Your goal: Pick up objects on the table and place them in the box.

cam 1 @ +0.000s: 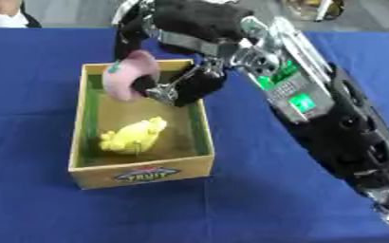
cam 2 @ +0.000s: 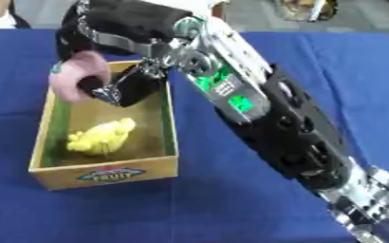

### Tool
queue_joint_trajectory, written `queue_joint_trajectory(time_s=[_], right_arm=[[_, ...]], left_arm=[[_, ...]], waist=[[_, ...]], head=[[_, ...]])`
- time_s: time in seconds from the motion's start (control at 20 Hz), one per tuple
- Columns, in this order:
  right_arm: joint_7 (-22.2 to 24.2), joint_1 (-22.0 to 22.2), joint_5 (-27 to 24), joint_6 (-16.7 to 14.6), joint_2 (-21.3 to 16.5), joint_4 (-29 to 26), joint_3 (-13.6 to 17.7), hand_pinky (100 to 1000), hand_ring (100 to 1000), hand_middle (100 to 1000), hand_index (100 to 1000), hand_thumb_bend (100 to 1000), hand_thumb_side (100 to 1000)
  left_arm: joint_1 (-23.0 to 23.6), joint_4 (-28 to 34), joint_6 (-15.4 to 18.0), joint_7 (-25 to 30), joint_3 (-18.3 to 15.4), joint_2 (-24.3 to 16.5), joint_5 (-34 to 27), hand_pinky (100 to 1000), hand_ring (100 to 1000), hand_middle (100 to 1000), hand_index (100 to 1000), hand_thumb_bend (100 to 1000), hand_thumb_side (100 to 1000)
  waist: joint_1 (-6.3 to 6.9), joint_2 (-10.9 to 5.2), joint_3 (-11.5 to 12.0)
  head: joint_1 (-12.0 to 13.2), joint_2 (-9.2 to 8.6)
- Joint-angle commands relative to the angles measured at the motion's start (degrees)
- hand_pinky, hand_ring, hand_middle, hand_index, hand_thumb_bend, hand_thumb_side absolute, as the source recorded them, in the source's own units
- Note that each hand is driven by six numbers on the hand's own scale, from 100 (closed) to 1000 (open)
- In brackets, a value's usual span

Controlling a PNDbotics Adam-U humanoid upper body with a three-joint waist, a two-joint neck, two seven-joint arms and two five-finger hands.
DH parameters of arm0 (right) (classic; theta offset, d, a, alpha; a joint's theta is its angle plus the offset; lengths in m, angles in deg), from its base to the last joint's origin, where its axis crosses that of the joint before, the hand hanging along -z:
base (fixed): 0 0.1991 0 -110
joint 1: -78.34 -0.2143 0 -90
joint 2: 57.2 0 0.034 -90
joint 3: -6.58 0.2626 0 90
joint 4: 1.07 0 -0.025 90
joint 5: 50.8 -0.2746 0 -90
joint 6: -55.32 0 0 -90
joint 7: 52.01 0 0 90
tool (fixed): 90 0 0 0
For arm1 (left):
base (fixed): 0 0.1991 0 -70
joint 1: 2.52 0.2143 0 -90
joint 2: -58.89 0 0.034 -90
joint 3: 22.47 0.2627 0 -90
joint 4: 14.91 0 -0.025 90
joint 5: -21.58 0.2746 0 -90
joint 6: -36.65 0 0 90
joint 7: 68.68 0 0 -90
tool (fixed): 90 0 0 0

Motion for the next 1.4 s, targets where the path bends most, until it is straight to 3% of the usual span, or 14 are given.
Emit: queue_joint_trajectory(time_s=[0.05,0.35,0.65,0.9,1.05,1.15,1.4], right_arm=[[-1.0,-0.4,3.1,-1.1,0.7,3.7,-0.4,693,672,539,675,100,100],[-3.7,0.4,7.2,-3.3,2.2,10.3,-2.3,688,671,538,673,100,100],[-6.2,0.6,10.6,-3.4,2.9,13.8,-2.5,690,681,550,681,100,100],[-3.1,1.1,12.8,-6.2,3.5,17.0,-3.3,721,742,627,738,100,100],[-1.3,1.2,13.5,-7.4,3.6,17.6,-3.0,763,817,780,854,100,171],[-0.6,1.3,14.3,-7.7,3.6,17.6,-2.6,806,867,846,913,121,267],[-0.6,1.7,16.1,-6.9,3.2,16.4,-1.4,827,886,871,928,180,345]], left_arm=[[-1.0,0.9,0.2,0.1,-0.1,-0.6,-0.1,769,888,739,760,247,761],[-1.0,0.9,0.1,0.2,0.0,-0.6,-0.1,769,888,739,760,246,763],[-1.1,0.9,0.1,0.4,0.0,-0.5,-0.2,769,888,739,759,245,764],[-1.1,0.9,0.0,0.5,0.1,-0.5,-0.2,769,889,739,759,244,766],[-1.0,0.9,0.0,0.5,0.1,-0.5,-0.2,769,889,739,758,243,767],[-1.0,0.9,-0.1,0.6,0.1,-0.5,-0.2,769,889,739,759,243,767],[-1.0,0.9,0.0,0.6,0.1,-0.5,-0.2,770,888,739,759,244,764]], waist=[[0.34,-0.61,0.0],[0.45,-0.36,0.0],[0.46,-0.33,0.1],[0.5,-0.21,0.1],[0.51,-0.18,0.1],[0.51,-0.2,0.1],[0.47,-0.35,0.0]], head=[[-0.3,0.29],[-0.6,0.29],[-0.6,0.29],[-0.7,0.29],[-0.7,0.29],[-0.7,0.29],[-0.5,0.29]])
